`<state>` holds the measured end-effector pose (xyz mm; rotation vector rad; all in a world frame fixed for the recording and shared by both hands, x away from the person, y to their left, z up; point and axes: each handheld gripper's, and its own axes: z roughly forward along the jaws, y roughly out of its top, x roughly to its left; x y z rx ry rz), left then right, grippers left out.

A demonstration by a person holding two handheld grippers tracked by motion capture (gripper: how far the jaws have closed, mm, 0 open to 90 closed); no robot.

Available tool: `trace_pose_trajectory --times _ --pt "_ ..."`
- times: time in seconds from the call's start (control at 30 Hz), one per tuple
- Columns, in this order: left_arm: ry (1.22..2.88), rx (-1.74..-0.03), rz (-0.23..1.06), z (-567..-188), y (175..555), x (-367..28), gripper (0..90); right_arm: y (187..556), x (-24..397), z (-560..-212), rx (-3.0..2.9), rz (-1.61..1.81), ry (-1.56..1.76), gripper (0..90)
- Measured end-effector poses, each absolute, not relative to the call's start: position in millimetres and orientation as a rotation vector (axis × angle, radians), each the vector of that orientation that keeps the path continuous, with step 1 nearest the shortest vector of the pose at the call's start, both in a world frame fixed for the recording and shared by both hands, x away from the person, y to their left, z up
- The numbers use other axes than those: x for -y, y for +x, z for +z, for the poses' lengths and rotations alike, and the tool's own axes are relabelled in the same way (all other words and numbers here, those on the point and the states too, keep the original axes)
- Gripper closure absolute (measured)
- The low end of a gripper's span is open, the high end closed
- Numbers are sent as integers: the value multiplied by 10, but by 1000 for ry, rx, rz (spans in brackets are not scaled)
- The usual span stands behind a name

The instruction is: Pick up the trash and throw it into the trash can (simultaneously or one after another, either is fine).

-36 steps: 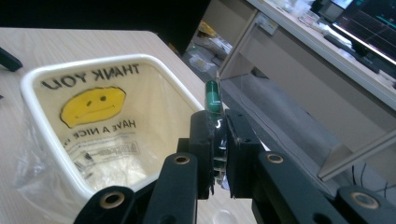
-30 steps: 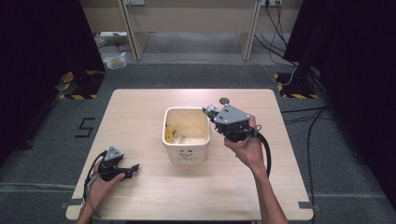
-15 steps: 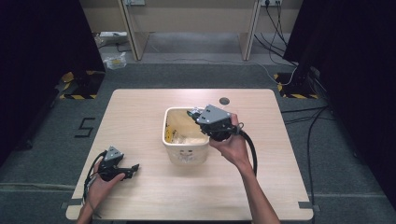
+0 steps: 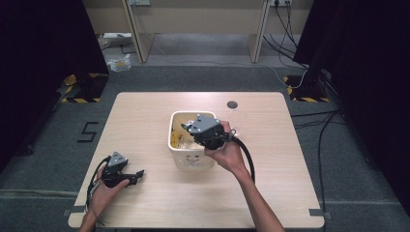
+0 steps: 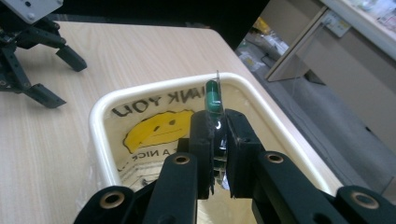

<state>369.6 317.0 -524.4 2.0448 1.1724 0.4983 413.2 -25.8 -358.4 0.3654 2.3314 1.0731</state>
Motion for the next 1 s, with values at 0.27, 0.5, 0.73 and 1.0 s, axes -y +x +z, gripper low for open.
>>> trace_pose_trajectory --times 0.27,0.5,0.73,1.0 --pt "2045 -1172 498 -5244 3696 -3171 140 4172 156 -3700 -2412 1034 342 827" --pt "2045 -1172 499 -5244 3695 -3170 141 4208 85 -3790 -2472 1017 339 827" --pt "2048 -1171 499 -5243 3696 -3172 140 4224 58 -3838 -2497 1009 346 825" --pt "2048 -1171 499 -5243 3696 -3172 141 4230 106 -3813 -2488 1063 405 654"
